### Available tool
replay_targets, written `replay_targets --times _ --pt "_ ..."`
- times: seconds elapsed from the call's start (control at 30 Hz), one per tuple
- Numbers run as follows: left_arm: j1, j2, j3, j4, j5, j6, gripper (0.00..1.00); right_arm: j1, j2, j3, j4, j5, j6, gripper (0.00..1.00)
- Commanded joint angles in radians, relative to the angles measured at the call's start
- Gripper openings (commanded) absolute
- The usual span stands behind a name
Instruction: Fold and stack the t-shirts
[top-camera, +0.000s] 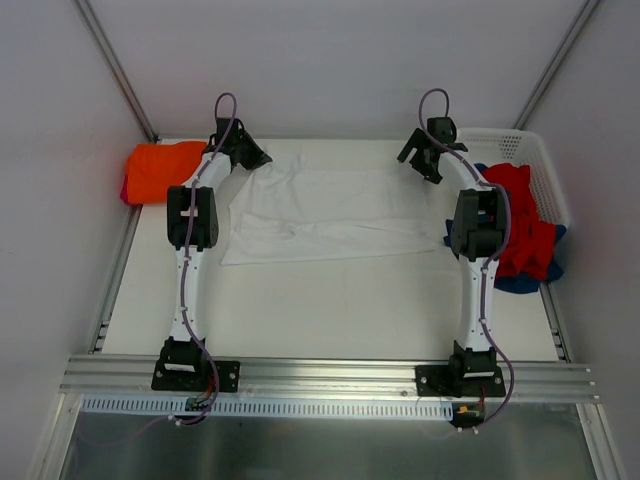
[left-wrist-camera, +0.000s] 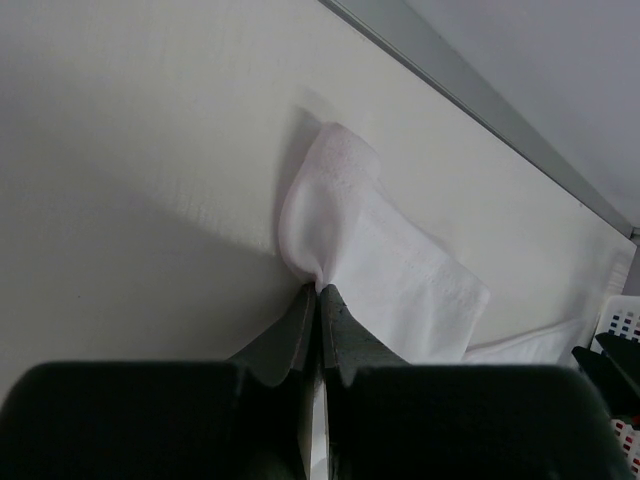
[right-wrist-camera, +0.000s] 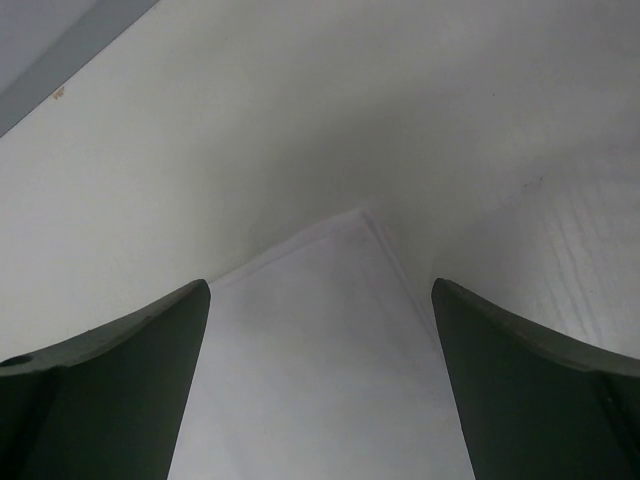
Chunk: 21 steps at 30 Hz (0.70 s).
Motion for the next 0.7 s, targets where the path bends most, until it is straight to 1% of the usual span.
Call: replay_targets --times 0.0,0.13,0.27,0.6,0.63,0.67 --pt "-0.002 -0.036 -0.032 -0.053 -0.017 0.031 0.00 -0.030 -0.009 0.052 0.021 0.015 0.003 0.98" --pt "-0.002 -0.036 -0.029 -0.050 -0.016 0.030 0.00 -0.048 0.003 0.047 0.035 0.011 0.014 0.97" --pt "-0.002 -0.036 -0.030 -0.048 -0.017 0.030 0.00 -0.059 0.020 0.044 0.053 -0.015 0.035 0.87" --pt "-0.002 -0.038 -0.033 -0.047 -0.016 0.025 0.00 -0.057 0.068 0.052 0.092 -0.055 0.087 0.79" --pt "-0.002 -0.038 -0.033 -0.047 -0.017 0.025 0.00 -0.059 0.071 0.052 0.093 -0.092 0.093 0.76" --pt "-0.002 -0.038 -0.033 -0.047 -0.017 0.024 0.00 -0.056 0.077 0.052 0.099 -0.096 0.098 0.75"
